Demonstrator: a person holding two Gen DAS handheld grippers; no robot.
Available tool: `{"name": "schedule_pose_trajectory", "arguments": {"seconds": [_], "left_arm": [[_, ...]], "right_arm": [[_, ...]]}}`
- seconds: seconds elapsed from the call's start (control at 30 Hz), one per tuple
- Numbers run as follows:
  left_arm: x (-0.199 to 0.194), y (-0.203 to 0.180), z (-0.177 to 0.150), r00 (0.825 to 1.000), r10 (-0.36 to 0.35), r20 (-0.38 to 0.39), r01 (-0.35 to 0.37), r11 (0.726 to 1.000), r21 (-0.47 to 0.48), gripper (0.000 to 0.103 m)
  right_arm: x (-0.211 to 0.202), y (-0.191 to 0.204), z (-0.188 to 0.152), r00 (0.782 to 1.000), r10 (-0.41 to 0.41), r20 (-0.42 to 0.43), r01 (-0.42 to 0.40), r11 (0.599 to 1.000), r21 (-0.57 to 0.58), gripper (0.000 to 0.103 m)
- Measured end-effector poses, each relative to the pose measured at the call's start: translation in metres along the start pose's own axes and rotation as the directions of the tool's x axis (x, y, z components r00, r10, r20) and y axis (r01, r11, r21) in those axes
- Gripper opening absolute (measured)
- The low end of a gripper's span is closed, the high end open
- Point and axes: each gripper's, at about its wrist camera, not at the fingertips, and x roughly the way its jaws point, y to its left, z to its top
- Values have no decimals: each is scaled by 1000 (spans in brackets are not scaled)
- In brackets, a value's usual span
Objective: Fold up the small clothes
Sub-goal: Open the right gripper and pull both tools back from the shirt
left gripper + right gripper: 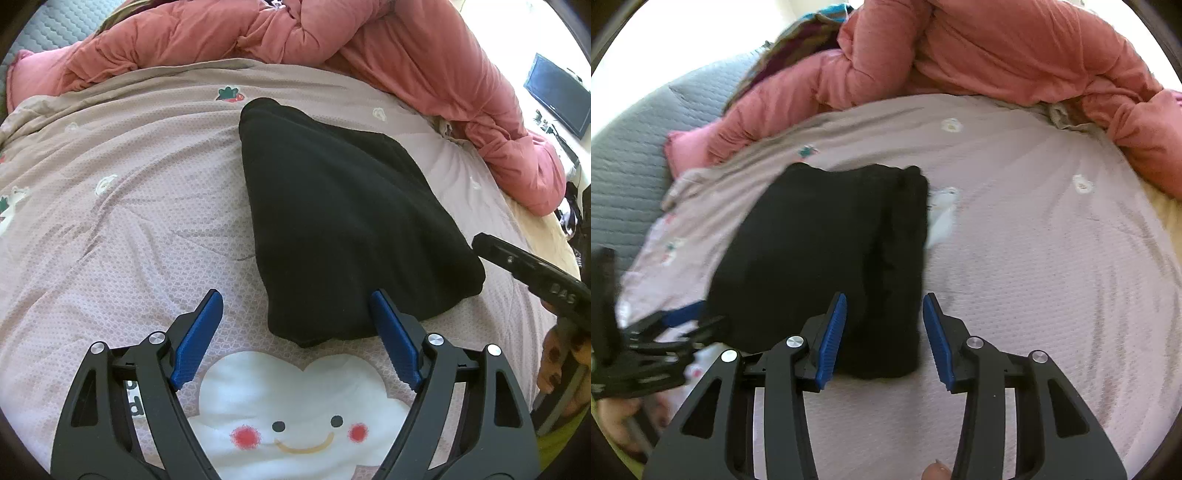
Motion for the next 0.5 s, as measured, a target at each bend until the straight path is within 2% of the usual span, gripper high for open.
{"name": "schedule_pose_trajectory", "arguments": {"seconds": [0.07,0.17,0.27,0.37,0.5], "left_arm": [[0,0,-1,1000,2,0,-2,1000,0,75],[0,0,-2,1000,2,-4,-2,1000,2,76],[-1,0,-4,1000,0,-2,0,1000,7,76],[-2,1,-4,1000,-2,-4,2,1000,3,77],[-7,1,-4,1000,-1,0,1,1000,9,82]], "right_arm": [[7,-1,-1,1000,-1,-23,1,1000,-3,42],[30,-8,-9,993,-89,-81,88,996,-15,42],[33,-19,-13,995,-57,-76,61,997,44,42],[27,-14,-11,995,-75,-67,76,997,19,44],[11,-11,-7,996,-80,-30,81,996,23,55]]}}
